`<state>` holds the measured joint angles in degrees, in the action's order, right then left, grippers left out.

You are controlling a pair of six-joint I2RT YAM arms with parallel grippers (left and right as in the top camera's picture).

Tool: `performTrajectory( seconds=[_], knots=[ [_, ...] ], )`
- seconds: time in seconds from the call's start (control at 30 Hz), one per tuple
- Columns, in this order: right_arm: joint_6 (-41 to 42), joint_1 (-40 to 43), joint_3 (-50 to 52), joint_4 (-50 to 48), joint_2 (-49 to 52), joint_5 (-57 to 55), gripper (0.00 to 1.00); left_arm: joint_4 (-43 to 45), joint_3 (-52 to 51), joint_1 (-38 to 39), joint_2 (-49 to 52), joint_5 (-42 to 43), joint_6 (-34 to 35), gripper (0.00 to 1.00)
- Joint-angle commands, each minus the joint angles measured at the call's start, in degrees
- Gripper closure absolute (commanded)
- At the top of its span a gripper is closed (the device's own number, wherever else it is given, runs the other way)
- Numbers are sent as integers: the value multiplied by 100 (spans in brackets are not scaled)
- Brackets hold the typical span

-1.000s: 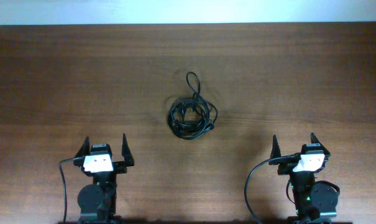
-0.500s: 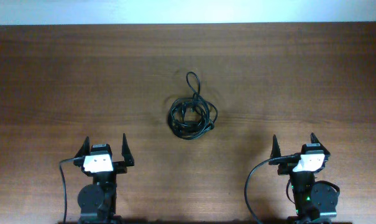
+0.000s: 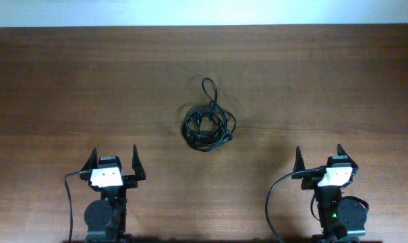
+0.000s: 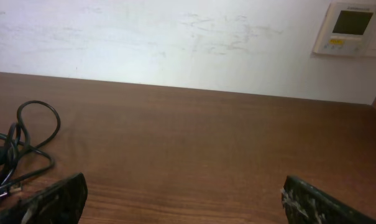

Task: Untangle cables

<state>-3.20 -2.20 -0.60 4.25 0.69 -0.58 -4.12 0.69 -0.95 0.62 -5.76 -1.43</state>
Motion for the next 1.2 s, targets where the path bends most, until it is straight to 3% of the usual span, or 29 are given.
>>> performTrajectory(
  seconds=[0.0,0.33,0.47,0.57,0.63,0.7,0.77,0.83,0.87,0.97,1.17],
  knots=[
    [4,-37,28,42,-48,-7,1,-28,-15,-33,-26,44,59,1],
    [20,-37,28,26,-50,-4,1,-17,-15,-33,-26,39,57,1],
    [92,-37,28,-426,-50,155,1,90,-15,-33,-26,-149,-201,1],
    [452,-37,-151,-1987,-50,1768,1,682,96,-33,-26,1550,-120,1],
    [693,-42,-863,-1943,-48,1910,1,686,765,-33,-13,2149,232,1],
    [693,-42,-2024,-756,7,1716,1,190,1753,-33,208,2216,229,1],
    [693,-42,-3777,1821,525,879,1,-1241,3565,-33,1279,2361,229,1],
    [726,-42,-4760,2863,999,868,1,-2168,4778,-33,2186,2450,225,1],
    [953,-42,-5571,3871,1464,868,1,-3128,5960,-33,2977,2767,227,1],
    [1215,-42,-6865,6275,2474,1360,1,-4245,7193,-33,3576,4057,227,1],
    [1231,-42,-6916,6653,2603,3467,1,-4638,7191,-33,3541,4717,229,1]
  ],
)
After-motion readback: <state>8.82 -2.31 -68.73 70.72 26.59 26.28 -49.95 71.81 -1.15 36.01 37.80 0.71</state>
